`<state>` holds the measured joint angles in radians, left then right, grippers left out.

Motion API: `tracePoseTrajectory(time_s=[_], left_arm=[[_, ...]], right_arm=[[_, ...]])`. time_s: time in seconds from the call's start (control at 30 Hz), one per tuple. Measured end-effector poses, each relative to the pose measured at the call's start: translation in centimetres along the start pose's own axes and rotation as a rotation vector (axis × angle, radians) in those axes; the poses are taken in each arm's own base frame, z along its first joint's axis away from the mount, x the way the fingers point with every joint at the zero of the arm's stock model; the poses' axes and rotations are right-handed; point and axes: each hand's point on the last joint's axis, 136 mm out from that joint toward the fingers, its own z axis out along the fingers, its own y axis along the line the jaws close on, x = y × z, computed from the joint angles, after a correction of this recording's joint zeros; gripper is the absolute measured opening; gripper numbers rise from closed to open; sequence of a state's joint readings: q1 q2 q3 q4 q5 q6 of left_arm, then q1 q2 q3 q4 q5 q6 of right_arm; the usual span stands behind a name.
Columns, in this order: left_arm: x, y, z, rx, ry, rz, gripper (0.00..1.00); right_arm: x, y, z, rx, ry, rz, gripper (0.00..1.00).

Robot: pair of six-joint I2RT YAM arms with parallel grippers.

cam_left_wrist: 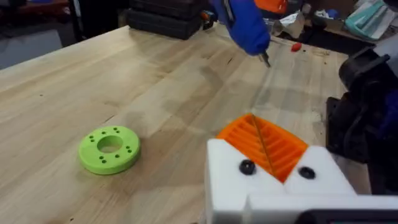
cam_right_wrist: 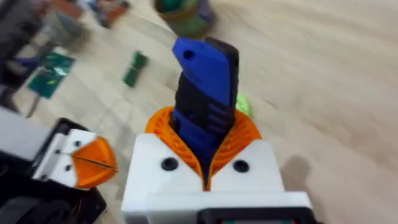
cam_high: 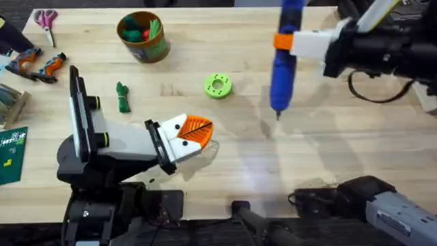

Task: Pick up the gripper from the table and insert it into the empty holder that is missing its gripper. Then pick up a screw, insert it into the mounting hole, and use the screwdriver to tighten it. Finally, clean up the table by picking up the vegetable and placing it into the bucket.

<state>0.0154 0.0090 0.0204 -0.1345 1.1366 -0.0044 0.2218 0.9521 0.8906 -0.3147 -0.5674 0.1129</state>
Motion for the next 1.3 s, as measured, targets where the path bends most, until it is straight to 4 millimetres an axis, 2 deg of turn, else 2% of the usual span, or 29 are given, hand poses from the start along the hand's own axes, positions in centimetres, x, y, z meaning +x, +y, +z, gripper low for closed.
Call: tracePoseTrajectory(time_s=[0.27,0.5,0.67,0.87,1.03,1.3], left_arm=[[0.0,0.0,0.0,0.000,0.000,-0.001,0.004],[0.0,0.0,0.0,0.000,0.000,-0.001,0.004],[0.0,0.0,0.0,0.000,0.000,0.000,0.004],[0.0,0.0,0.0,0.000,0.000,0.000,0.004],[0.0,0.0,0.0,0.000,0.000,0.000,0.004],[0.0,0.0,0.0,0.000,0.000,0.000,0.004]], right_arm=[[-4.8,8.1,0.2,-0.275,-0.207,-0.247,0.026],[-6.6,13.0,-0.6,-0.418,-0.319,-0.362,0.026],[-6.8,16.1,-0.1,-0.515,-0.363,-0.411,0.026],[-6.2,19.8,2.1,-0.642,-0.395,-0.436,0.026],[-5.1,21.9,4.1,-0.701,-0.396,-0.417,0.026],[-4.0,24.0,4.5,-0.761,-0.394,-0.428,0.026]])
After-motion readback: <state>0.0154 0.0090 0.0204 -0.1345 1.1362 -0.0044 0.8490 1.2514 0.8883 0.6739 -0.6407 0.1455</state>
